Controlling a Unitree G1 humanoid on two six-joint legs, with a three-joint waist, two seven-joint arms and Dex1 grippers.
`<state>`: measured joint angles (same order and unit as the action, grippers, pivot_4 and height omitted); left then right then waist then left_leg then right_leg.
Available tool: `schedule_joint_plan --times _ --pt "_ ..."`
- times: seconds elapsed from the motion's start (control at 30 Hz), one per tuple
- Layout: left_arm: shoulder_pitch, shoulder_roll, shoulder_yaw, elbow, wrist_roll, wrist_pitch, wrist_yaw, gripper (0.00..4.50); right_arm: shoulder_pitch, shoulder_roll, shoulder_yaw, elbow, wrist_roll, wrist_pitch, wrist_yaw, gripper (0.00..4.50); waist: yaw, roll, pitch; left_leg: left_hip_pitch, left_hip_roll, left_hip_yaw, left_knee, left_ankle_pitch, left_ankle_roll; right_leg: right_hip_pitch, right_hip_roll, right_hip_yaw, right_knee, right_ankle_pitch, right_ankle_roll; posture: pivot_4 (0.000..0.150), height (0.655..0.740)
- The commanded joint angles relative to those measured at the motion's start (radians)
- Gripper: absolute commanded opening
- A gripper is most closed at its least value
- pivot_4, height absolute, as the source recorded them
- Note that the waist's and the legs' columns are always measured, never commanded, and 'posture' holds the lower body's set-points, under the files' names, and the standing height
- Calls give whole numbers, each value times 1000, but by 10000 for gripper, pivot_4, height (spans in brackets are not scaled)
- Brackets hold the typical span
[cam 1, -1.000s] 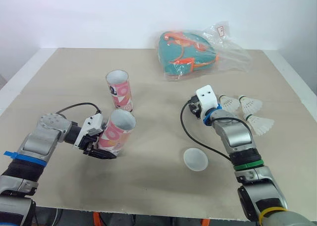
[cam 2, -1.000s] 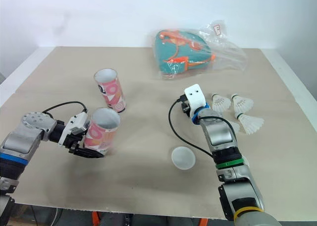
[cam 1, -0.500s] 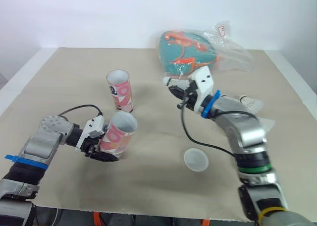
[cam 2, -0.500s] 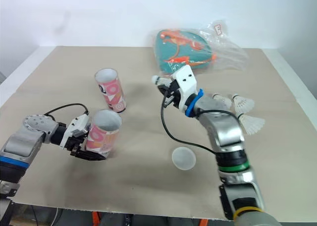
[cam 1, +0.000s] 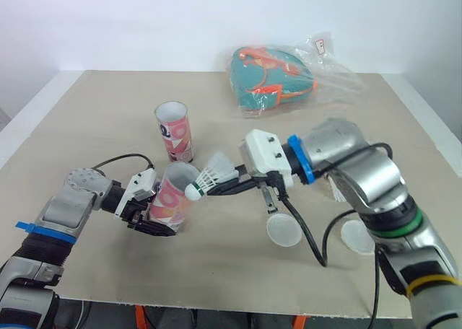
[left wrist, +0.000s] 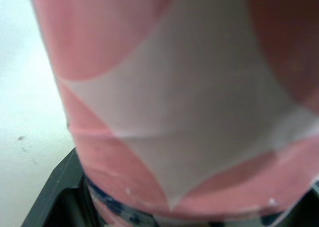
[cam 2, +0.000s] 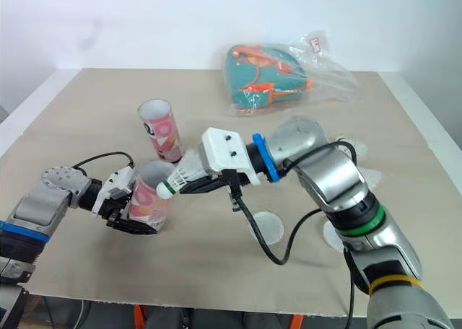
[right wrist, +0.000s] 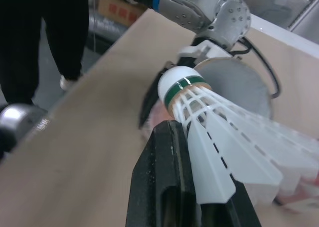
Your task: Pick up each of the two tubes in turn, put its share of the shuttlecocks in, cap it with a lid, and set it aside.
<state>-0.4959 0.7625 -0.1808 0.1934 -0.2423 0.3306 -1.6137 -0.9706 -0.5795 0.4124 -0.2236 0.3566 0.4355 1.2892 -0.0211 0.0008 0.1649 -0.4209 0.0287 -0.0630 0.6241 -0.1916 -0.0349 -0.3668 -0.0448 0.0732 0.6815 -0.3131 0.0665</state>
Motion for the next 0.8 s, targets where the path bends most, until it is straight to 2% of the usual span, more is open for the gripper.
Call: schedule_joint_plan --times 0.03,0.23,0.5,0.53,0.57,0.7,0.8 --pt "28 -20 -80 -3 22 4 -1 30357 -50 28 13 79 -44 -61 36 723 2 0 0 0 0 -1 0 0 0 0 0 -1 0 0 0 1500 7400" --pt "34 -16 -72 -10 23 7 0 30357 -100 35 -43 196 -49 -94 73 723 3 0 0 -1 -1 -2 0 0 0 0 -1 -1 0 0 0 1500 7400" --pt "27 -12 -76 -1 22 4 -1 30357 -88 39 23 163 -104 -114 132 723 3 0 0 -1 -1 -2 -1 0 0 0 -1 -2 0 0 0 1500 7400" --pt "23 -12 -78 2 21 3 -1 30357 -95 47 27 165 -101 -106 140 7245 3 0 0 -1 -1 -2 -1 0 0 0 -1 -2 0 0 0 1500 7400" --pt "19 -14 -80 6 22 0 -1 30357 -107 58 22 169 -88 -84 146 8711 3 0 0 -1 -1 -2 -1 0 0 0 -1 -2 0 0 0 1500 7400" --pt "8 -23 -84 11 24 -2 -1 30357 -122 90 -37 163 -15 -9 154 23762 3 0 0 -1 -1 -3 0 0 0 0 -1 -3 1 0 -1 1500 7400" --pt "8 -24 -87 13 23 -4 -1 30357 -122 75 -107 144 75 66 171 25256 5 0 0 -2 -1 -5 0 0 -1 1 -1 -4 0 0 -1 1500 7400"
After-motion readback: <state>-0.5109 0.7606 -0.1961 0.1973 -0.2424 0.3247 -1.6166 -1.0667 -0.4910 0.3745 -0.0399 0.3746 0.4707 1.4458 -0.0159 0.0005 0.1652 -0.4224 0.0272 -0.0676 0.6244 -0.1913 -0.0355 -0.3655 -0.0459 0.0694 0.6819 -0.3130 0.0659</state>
